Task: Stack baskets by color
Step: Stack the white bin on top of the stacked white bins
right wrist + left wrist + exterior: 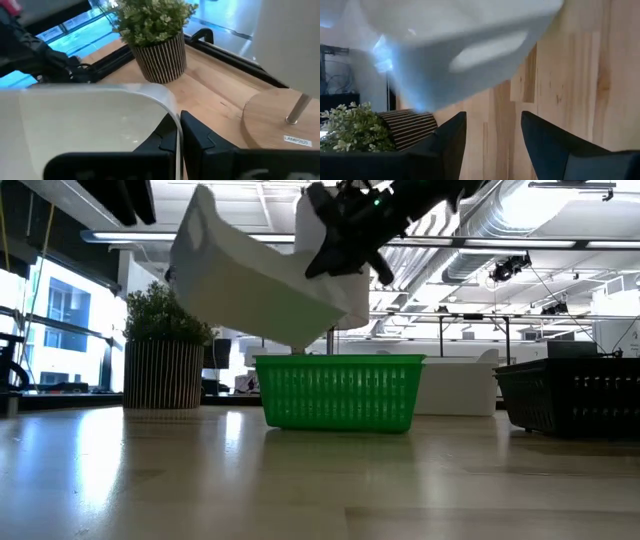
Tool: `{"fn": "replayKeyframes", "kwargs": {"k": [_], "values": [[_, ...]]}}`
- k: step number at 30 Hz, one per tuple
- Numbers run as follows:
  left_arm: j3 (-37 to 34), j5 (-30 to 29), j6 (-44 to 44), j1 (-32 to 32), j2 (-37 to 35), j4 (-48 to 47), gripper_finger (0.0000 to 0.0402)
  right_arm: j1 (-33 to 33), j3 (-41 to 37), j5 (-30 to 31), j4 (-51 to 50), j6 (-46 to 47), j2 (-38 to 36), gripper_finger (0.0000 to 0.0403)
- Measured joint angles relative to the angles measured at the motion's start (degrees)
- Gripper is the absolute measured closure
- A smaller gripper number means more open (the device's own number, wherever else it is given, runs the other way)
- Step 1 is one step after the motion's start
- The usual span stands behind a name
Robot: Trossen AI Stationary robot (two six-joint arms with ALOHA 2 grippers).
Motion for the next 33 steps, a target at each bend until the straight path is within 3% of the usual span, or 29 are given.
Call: {"fn": "replayKeyframes", "kwargs": {"k": [10, 21, 33], "values": [[-0.59, -5.29, -3.95, -1.46, -9.29, 0.01, 0.0227, 0.43, 0.00, -1.35, -12.78, -1.63, -10.64, 0.0403], [-8.78, -7.25, -7.60, -1.19, -20.10, 2.76, 0.0229, 0.43, 0.00, 0.72, -27.61, -0.75, -24.01, 0.0403], [-15.53, -8.01, -8.77, -1.19, -24.19, 6.93, 0.0229, -4.25, 0.00, 9.22, -45.69, 5.78, -35.29, 0.0403]]}}
